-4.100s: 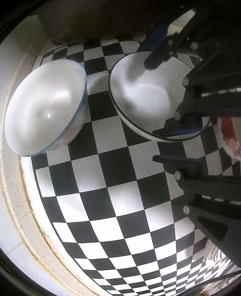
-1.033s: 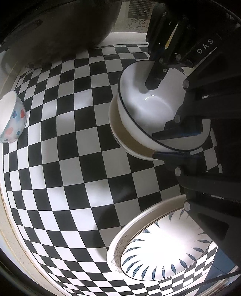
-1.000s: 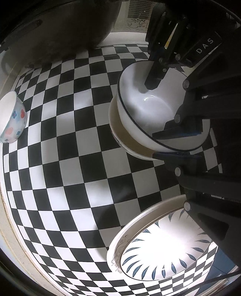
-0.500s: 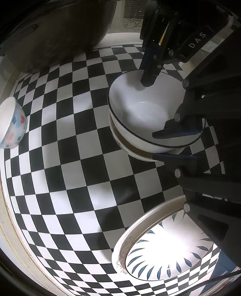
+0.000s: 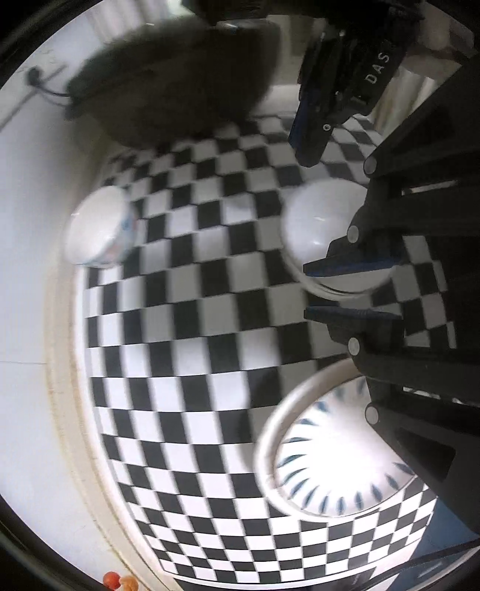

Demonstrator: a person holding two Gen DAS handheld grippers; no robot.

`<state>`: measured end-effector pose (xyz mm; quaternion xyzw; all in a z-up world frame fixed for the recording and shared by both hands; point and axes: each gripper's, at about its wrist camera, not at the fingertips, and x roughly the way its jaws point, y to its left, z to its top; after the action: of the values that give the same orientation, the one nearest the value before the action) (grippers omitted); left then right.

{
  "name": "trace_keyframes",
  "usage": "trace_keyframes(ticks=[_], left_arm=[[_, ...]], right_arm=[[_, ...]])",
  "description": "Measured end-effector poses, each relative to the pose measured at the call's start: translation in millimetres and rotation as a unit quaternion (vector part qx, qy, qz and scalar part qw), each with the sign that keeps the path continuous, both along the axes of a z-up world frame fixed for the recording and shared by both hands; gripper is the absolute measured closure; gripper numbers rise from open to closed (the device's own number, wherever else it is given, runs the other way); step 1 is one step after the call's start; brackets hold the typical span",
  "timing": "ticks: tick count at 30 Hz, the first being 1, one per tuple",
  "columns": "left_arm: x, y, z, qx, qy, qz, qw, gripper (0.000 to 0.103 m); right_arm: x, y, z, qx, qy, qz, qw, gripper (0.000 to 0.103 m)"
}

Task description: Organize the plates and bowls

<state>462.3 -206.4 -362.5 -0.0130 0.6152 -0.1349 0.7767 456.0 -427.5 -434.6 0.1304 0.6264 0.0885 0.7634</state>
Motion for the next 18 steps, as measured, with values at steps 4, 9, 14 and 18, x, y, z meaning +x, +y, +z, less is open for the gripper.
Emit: trace_keyframes(ticks=[4, 9, 14, 18], left_arm=[[43.3, -9.4, 20.1, -0.019, -0.015, 0.012, 0.9996, 0.088], [109.7, -30.9, 26.7, -0.047, -0.003, 0.023, 0.9986, 0.088], [175.7, -52.2, 5.1, -0.060, 0.030, 0.033, 0.9972, 0.088], [212.0, -63.8, -19.1, -0.065, 0.060, 0.039, 0.9953, 0.088]], right_arm=[[39.9, -12.6, 27.3, -0.012, -0.030, -0.014, 0.999, 0.068], [123.0, -25.4, 42.5, -0.058, -0.048, -0.018, 0.997, 0.068], [203.1, -36.1, 24.8, -0.093, -0.016, -0.004, 0.996, 0.068], [249.8, -42.0, 2.0, -0.116, 0.018, 0.013, 0.993, 0.068]])
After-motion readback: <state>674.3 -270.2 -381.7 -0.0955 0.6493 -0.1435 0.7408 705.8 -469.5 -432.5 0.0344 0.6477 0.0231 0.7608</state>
